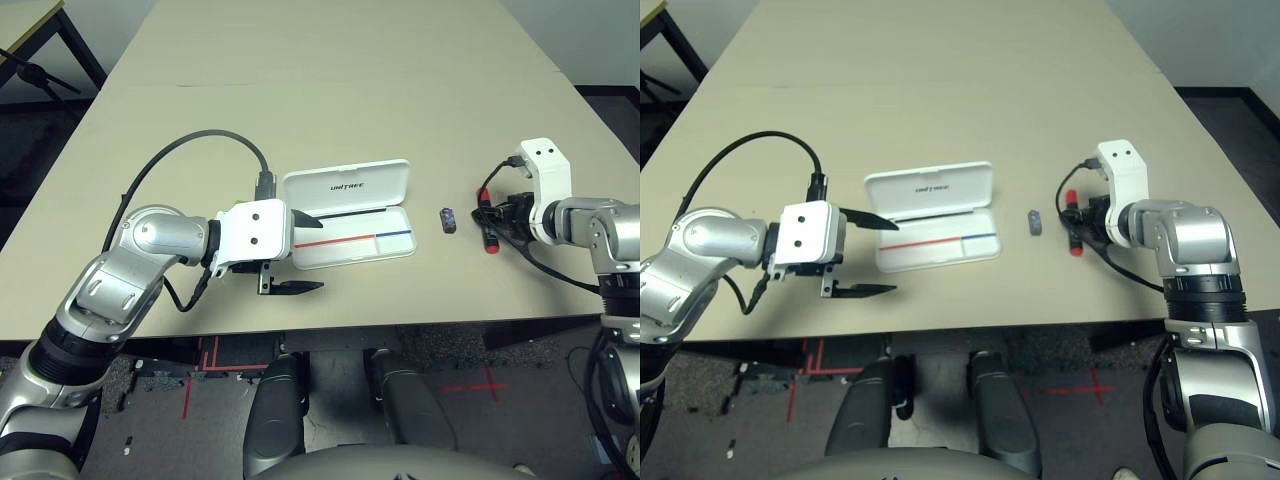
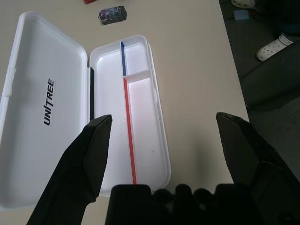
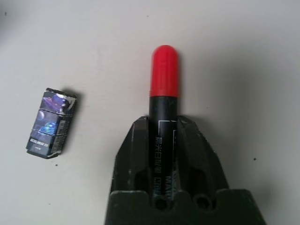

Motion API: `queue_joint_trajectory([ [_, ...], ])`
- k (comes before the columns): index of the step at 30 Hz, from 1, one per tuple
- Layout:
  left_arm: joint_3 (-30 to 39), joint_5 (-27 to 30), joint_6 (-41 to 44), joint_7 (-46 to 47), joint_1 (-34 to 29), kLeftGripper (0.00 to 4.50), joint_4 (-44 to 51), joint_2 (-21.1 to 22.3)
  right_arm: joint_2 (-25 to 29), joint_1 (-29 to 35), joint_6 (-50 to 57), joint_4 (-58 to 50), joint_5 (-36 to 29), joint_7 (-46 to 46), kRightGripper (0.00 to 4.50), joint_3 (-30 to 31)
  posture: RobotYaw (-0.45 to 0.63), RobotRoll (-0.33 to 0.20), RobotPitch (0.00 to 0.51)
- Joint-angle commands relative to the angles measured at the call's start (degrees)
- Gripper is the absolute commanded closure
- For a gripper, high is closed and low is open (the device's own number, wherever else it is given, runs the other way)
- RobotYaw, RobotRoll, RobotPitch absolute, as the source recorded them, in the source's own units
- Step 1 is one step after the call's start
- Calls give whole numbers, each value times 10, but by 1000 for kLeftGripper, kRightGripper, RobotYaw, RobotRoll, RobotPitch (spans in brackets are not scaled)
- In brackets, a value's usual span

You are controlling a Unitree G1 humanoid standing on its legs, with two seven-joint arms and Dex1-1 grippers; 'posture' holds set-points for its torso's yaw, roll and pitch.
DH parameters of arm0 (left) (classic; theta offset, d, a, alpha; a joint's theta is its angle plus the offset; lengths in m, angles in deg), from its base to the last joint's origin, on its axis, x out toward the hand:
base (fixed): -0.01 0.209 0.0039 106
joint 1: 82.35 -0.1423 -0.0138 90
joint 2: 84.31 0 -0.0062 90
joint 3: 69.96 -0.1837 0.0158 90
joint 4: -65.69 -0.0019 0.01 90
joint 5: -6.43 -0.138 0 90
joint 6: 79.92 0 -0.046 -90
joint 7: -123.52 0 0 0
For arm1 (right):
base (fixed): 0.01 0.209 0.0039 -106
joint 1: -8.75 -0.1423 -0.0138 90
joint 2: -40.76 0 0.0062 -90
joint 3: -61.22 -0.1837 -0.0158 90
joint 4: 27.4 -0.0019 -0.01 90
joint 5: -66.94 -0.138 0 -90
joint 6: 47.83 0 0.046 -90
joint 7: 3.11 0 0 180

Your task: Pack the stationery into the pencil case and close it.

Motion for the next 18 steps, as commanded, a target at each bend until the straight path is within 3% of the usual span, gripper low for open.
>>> queue_joint_trajectory([
  [1, -9, 0, 2, -2, -1, 0, 8, 0, 16, 2, -1, 19, 2, -6, 3979, 14, 41, 0, 189],
  [4, -10, -1, 0, -4, 1, 0, 5, 1, 35, -2, -18, 18, 5, -21, 3979, 26, 36, 0, 189],
  [11, -15, -1, -4, -11, 7, 0, -4, 3, 152, -15, -151, -1, -5, -207, 3979, 88, 17, 0, 191],
  [18, -17, -4, -9, -19, 10, 0, -12, 5, 224, -40, -302, 4, 12, -399, 3979, 149, 5, 0, 193],
])
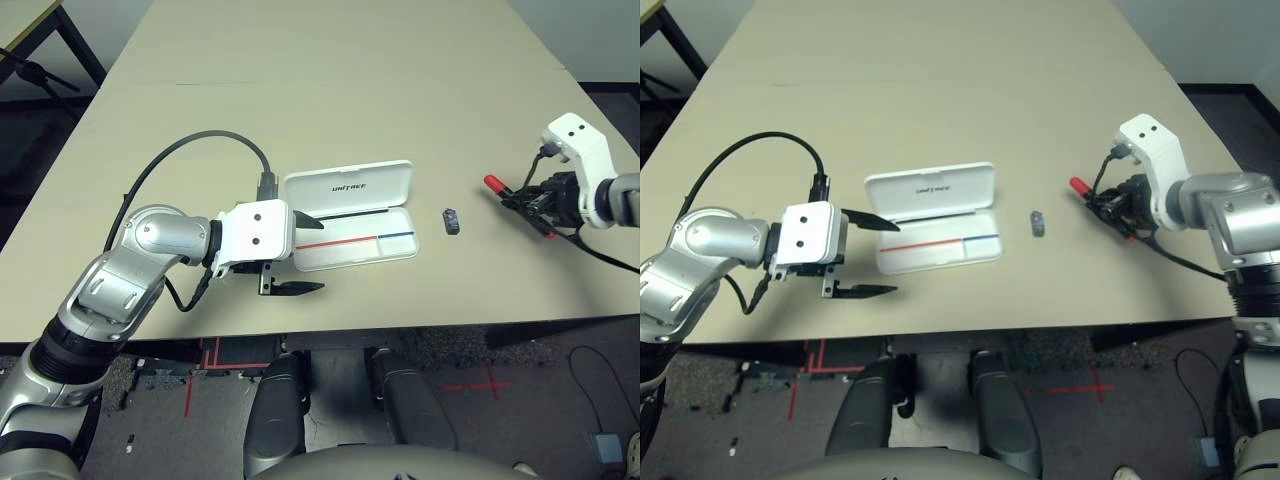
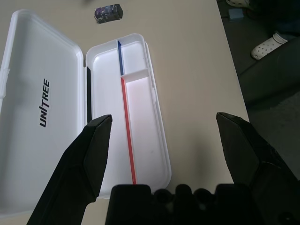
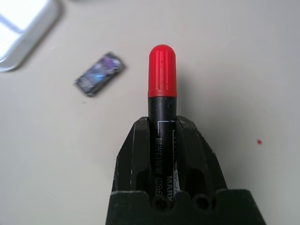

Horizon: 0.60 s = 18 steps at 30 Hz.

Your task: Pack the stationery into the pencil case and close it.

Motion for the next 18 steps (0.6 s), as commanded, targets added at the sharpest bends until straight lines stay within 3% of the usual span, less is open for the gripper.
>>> queue_joint_trajectory([
  [1, -8, -4, -7, -11, 4, 0, -9, 5, 20, -17, -71, -4, -2, -101, 3979, 23, 4, 0, 193],
  [8, -9, -7, -7, -13, 5, 0, -12, 5, -33, -73, -161, 20, 2, -186, 3979, 45, 14, 0, 192],
  [18, -8, -8, 3, -8, -1, 0, -2, 10, -134, -116, -231, 38, 29, -202, 3979, 83, 44, 0, 191],
])
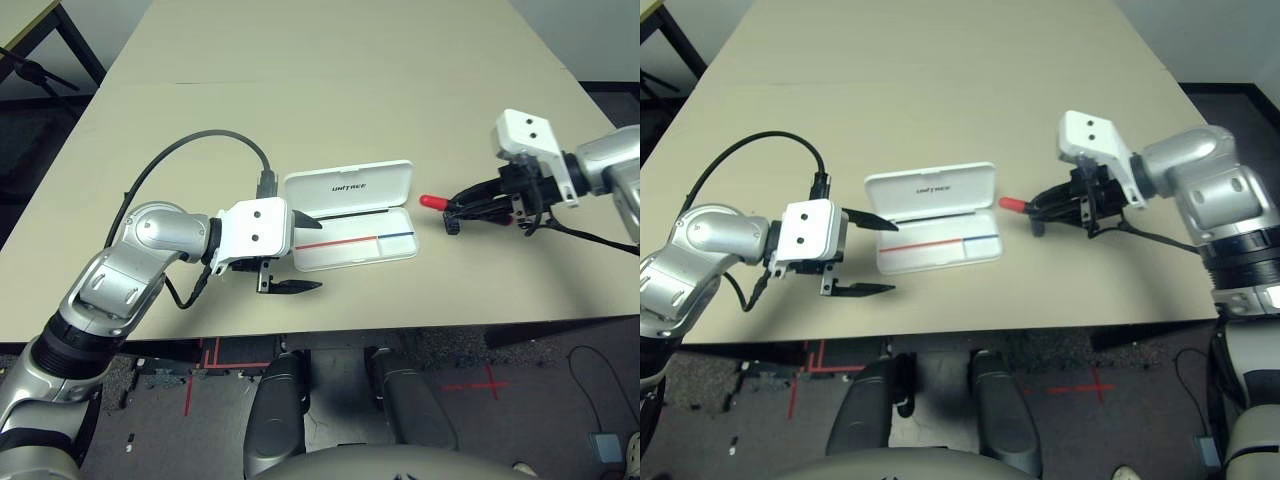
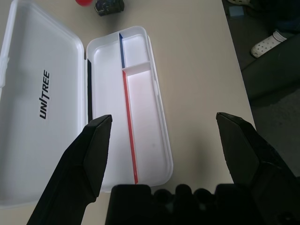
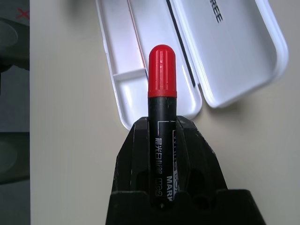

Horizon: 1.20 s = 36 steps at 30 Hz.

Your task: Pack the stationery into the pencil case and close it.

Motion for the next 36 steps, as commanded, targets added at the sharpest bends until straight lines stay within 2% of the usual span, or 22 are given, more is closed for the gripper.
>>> queue_joint_trajectory([
  [1, -7, -5, 5, -1, -7, 0, 15, 8, -24, -15, -33, 11, 15, -7, 3979, 18, 45, 0, 190],
  [5, -7, -6, 9, 2, -9, 0, 19, 8, -76, -31, -75, 34, 22, -8, 3979, 32, 54, 0, 185],
  [14, -7, -9, 16, 9, -11, 0, 25, 6, -150, -63, -160, 99, 57, 10, 3979, 50, 75, 0, 181],
  [32, -6, -8, 27, 23, -16, 0, 36, 3, -232, -46, -228, 137, 96, 66, 3979, 57, 94, 0, 178],
  [36, -7, -9, 27, 24, -16, 0, 36, 3, -235, -42, -241, 142, 92, 68, 2500, 54, 92, 0, 177],
])
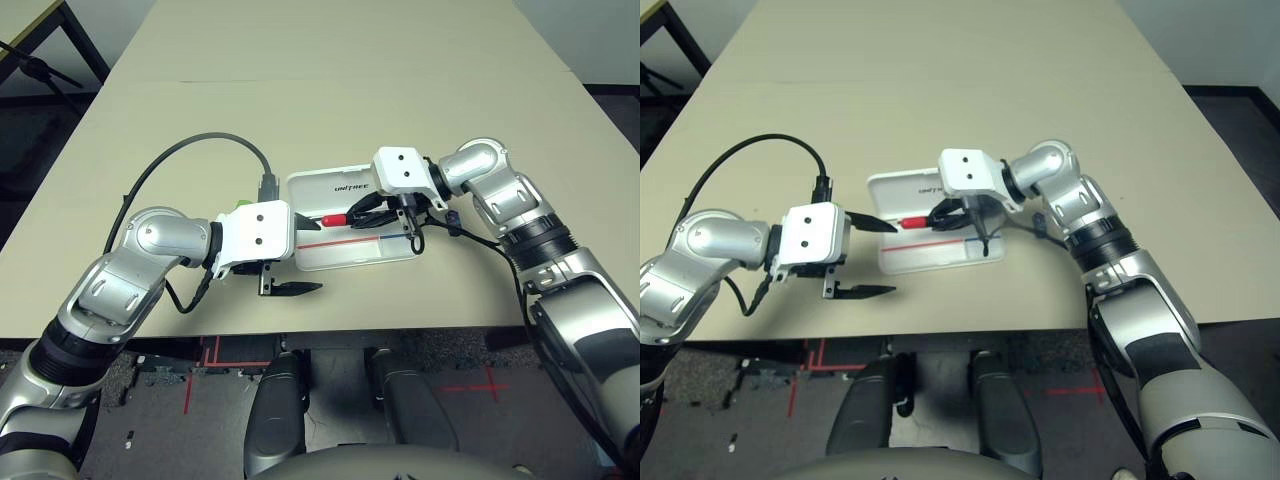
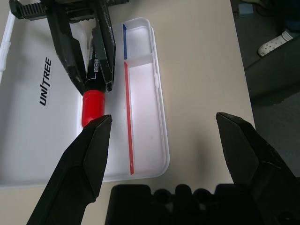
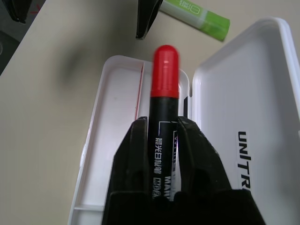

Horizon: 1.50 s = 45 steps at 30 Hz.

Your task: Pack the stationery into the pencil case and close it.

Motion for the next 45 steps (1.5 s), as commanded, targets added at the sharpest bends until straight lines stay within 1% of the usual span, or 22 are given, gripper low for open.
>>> queue_joint_trajectory([
  [1, -7, -3, 3, 3, -5, 0, 13, 2, -1, 10, -14, 8, -3, 3, 2136, -4, 92, 0, 177],
  [4, -6, -3, 2, 2, -6, 0, 13, 3, 3, 11, -7, 2, -16, -4, 992, -12, 91, 0, 178],
  [5, -6, -4, 1, 2, -6, 0, 12, 3, 6, 12, -3, -2, -21, -8, 726, -15, 91, 0, 178],
  [6, -7, -4, 0, 1, -6, 0, 12, 4, 11, 15, 6, -11, -29, -14, 256, -20, 90, 0, 179],
  [7, -7, -4, 0, 1, -7, 0, 11, 3, 16, 19, 17, -21, -39, -20, 24, -25, 90, 0, 179],
  [9, -6, -4, -1, 1, -8, 0, 11, 4, 24, 27, 40, -40, -55, -30, 24, -33, 89, 0, 180],
  [10, -6, -4, -1, 1, -9, 0, 10, 4, 37, 37, 67, -62, -72, -39, 24, -40, 89, 0, 181],
  [14, -4, -5, -1, 2, -13, 0, 5, 6, 94, 79, 190, -152, -141, -61, 24, -77, 84, 0, 183],
  [21, 3, -4, -6, 0, -20, 0, -2, 8, 196, 149, 313, -248, -218, -63, 24, -141, 69, 0, 187],
  [27, 8, 0, -5, 1, -24, 0, -8, 5, 244, 202, 367, -296, -266, -38, 24, -198, 48, 0, 191],
  [31, 19, 10, 11, 10, -28, 0, -10, 0, 253, 229, 358, -306, -266, -23, 24, -203, 34, 0, 192],
  [33, 27, 3, 50, 38, -25, 0, -4, 2, 249, 233, 358, -312, -267, -12, 24, -200, 32, 0, 193],
  [37, 42, -21, 173, 117, 3, 0, -25, 5, 245, 234, 358, -316, -266, 0, 24, -192, 35, 0, 191],
  [41, 67, -9, 310, 188, 32, 0, -34, -23, 240, 233, 342, -307, -255, 8, 24, -185, 40, 0, 192],
  [44, 72, -22, 395, 239, 47, 0, -41, -27, 237, 235, 327, -300, -248, 10, 24, -178, 45, 0, 194],
  [45, 77, -29, 435, 263, 55, 0, -51, -34, 236, 235, 325, -300, -248, 10, 24, -177, 45, 0, 194],
])
